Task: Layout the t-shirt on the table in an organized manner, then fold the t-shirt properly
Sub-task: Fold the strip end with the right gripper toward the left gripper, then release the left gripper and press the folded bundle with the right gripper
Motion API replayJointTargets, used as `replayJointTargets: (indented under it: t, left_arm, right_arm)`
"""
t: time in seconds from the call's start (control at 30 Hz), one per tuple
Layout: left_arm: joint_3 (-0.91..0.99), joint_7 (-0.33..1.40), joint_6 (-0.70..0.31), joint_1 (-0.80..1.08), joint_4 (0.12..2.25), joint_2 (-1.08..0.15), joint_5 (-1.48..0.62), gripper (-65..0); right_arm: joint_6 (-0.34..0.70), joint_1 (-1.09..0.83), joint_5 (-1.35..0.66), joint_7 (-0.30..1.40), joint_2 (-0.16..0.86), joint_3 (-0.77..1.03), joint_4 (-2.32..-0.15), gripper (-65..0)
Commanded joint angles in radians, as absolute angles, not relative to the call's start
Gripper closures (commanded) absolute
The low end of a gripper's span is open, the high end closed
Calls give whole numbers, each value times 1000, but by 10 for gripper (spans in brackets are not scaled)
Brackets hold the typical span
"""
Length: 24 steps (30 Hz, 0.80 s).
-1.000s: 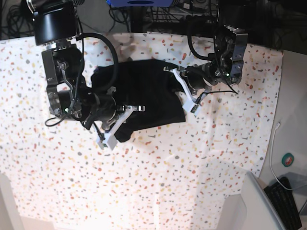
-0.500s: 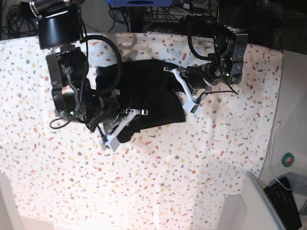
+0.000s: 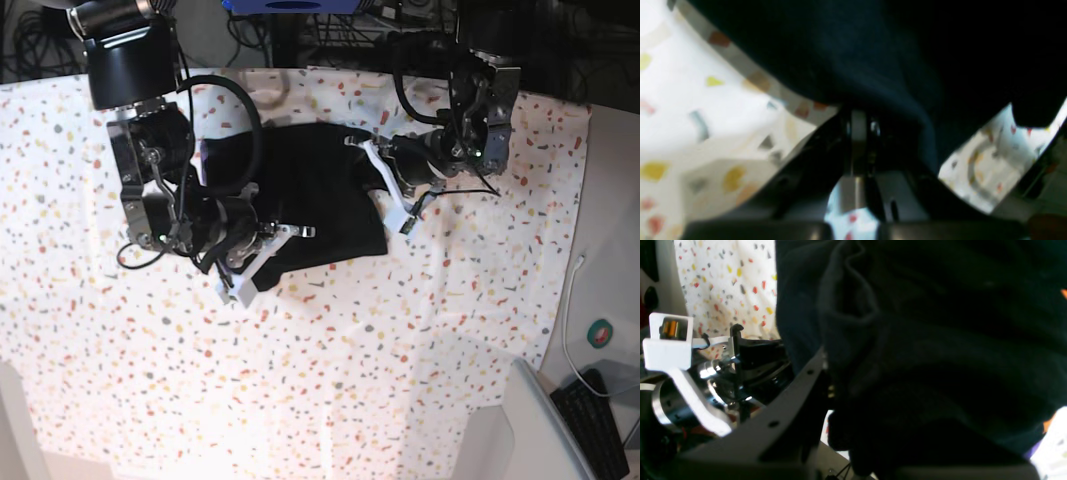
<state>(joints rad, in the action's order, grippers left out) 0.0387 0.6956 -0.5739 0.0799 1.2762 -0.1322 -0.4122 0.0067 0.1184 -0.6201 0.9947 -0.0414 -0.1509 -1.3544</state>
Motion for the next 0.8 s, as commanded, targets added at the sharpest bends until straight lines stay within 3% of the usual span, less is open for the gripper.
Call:
replayJointTargets:
  t: [0.0, 0.1, 0.17, 0.43, 0.77]
  left_arm:
    - [81, 674, -575, 87, 1325, -153, -424, 0]
    - [202, 739, -575, 122, 1389, -160, -423, 0]
    - [311, 828, -582, 145, 1428, -185, -424, 0]
    - [613, 894, -582, 306, 1560, -280, -424, 0]
    - [708, 894, -582, 317, 1517, -292, -424, 0]
  right_arm:
    - [7, 139, -639, 986, -45, -150, -1371, -78]
    - [7, 139, -639, 986, -45, -150, -1374, -308]
    - [7, 139, -639, 986, -47, -150, -1374, -381]
    - [8, 139, -639, 966, -77, -159, -1369, -378]
    - [7, 179, -639, 963, -104, -495, -1382, -377]
